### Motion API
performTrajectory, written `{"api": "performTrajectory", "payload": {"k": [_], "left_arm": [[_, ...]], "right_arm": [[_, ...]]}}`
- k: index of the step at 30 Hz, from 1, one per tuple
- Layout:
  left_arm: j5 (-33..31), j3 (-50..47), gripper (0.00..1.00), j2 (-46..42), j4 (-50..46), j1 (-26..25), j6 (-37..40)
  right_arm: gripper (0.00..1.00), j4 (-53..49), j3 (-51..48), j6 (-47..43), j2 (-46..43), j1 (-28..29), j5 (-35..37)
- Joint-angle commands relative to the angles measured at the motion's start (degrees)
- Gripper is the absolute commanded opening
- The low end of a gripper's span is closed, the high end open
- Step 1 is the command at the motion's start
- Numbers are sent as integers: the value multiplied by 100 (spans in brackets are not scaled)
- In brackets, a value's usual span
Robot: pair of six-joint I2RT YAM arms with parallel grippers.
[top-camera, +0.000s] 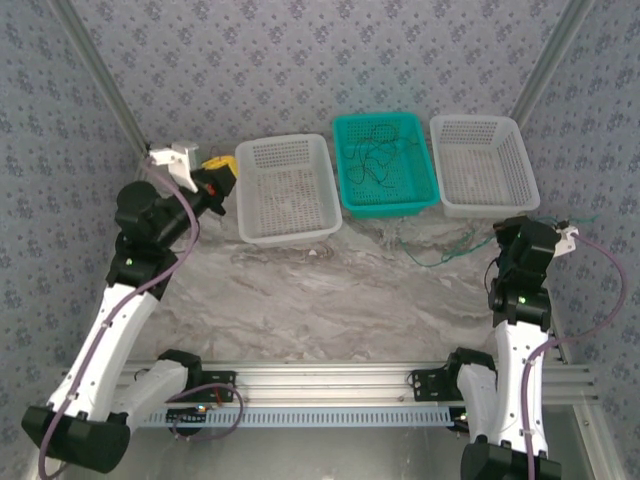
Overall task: Untangle the cables
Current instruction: Untie the cable, then place the cable into the container.
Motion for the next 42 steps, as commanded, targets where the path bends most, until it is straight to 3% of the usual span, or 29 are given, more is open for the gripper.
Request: {"api": "performTrajectory", "payload": {"k": [1, 9, 15, 21, 23, 26, 28, 31, 35, 37, 40, 42], "left_arm": [[489, 674, 0, 369, 1065, -85, -339], [673, 2855, 0, 2308, 1439, -882, 170], [936, 4736, 0, 4257, 1608, -1173, -297], [1137, 7645, 0, 6493, 432, -1388, -520], [1232, 9037, 0, 7453, -280, -1495, -446], [1069, 11140, 0, 8823, -1316, -1640, -222], [927, 11865, 0, 9434, -1615, -1677, -305], [877, 11724, 0, 9715, -1676, -1698, -516], [772, 11164, 0, 9720, -1966, -1799, -234], [638, 11034, 11, 9720, -2246, -1850, -47], [457, 10992, 61, 9704, -2624, -1901, 154], [326, 10992, 76, 9643, -2800, -1931, 255]], "right_arm": [[0, 261, -81, 138, -26, -33, -266], [0, 297, -46, 30, -132, -33, -481], [0, 312, -71, -39, -193, -36, -600], [0, 246, -3, -374, -211, -42, -642], [0, 249, -14, -439, -220, -42, -664], [0, 233, -29, -635, -229, -51, -691], [0, 194, -28, -707, -238, -67, -667], [0, 205, -21, -781, -250, -76, -686], [0, 251, 5, -815, -238, -83, -699], [0, 269, 4, -784, -229, -86, -719], [0, 279, -7, -758, -220, -85, -754], [0, 257, -7, -752, -220, -86, -779]]}}
